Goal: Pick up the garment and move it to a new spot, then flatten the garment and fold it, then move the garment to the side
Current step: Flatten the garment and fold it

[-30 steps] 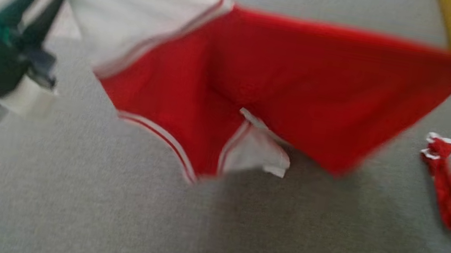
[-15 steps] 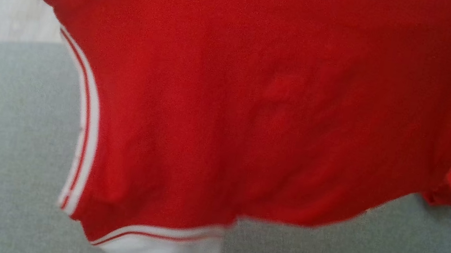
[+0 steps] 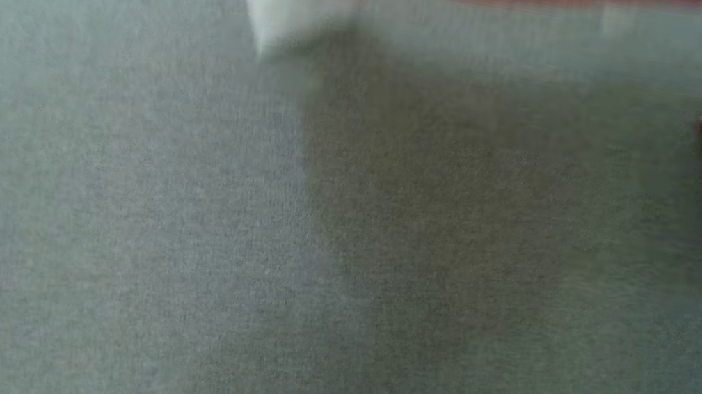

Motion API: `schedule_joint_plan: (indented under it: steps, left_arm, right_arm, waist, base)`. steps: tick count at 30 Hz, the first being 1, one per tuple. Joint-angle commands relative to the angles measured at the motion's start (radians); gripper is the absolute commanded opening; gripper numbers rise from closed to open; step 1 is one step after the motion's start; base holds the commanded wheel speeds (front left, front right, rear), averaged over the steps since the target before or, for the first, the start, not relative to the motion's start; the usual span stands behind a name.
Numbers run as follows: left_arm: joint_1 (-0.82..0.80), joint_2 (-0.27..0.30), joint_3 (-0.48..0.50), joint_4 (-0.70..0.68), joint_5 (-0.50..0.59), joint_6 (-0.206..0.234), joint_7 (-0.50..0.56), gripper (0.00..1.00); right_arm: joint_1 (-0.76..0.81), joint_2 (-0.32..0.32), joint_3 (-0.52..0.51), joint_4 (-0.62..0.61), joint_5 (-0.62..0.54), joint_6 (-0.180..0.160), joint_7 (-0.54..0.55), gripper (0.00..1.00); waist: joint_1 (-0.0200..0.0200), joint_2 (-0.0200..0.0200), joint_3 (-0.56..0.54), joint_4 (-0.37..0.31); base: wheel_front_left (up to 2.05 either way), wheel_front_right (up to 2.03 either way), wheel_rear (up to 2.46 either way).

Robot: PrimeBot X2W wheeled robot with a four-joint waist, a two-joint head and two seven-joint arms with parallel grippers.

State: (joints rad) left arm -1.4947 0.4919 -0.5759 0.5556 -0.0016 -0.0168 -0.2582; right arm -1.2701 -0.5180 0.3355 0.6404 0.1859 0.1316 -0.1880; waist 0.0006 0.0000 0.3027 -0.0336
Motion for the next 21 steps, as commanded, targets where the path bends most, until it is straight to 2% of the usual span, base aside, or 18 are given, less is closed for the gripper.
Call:
schedule_joint_plan:
  steps: [1,6,11,16,21]
  left_arm:
    - [-0.055,0.032,0.041,-0.035,-0.002,0.010,-0.003,0.00]
    - [0.001,0.020,0.032,-0.096,-0.012,0.037,-0.003,0.00]
    - [0.153,-0.001,0.021,-0.143,-0.044,0.065,-0.003,0.00]
    - [0.389,0.011,-0.005,-0.186,-0.061,0.087,-0.003,0.00]
    - [0.657,0.042,-0.005,-0.258,-0.099,0.116,-0.003,0.00]
  right_arm:
    - [-0.039,-0.006,-0.005,-0.014,-0.027,-0.001,-0.018,0.00]
    - [-0.060,-0.018,0.026,0.044,-0.088,-0.001,-0.053,0.00]
    - [0.025,-0.021,0.058,0.093,-0.098,-0.001,-0.066,0.00]
    - [0.172,-0.002,0.085,0.123,-0.108,-0.001,-0.072,0.00]
    - [0.362,0.030,0.061,0.108,-0.076,-0.001,-0.073,0.00]
  waist:
    - [-0.0006,0.0000,0.081,0.018]
    - [-0.0006,0.0000,0.137,0.060]
    - [-0.0006,0.0000,0.146,0.095]
    - [-0.0006,0.0000,0.089,0.103]
    - [-0.0006,0.0000,-0.005,0.083]
  base:
    - [0.00,0.00,0.00]
    - [0.00,0.00,0.00]
    - [0.00,0.00,0.00]
    - [0.00,0.00,0.00]
    - [0.00,0.00,0.00]
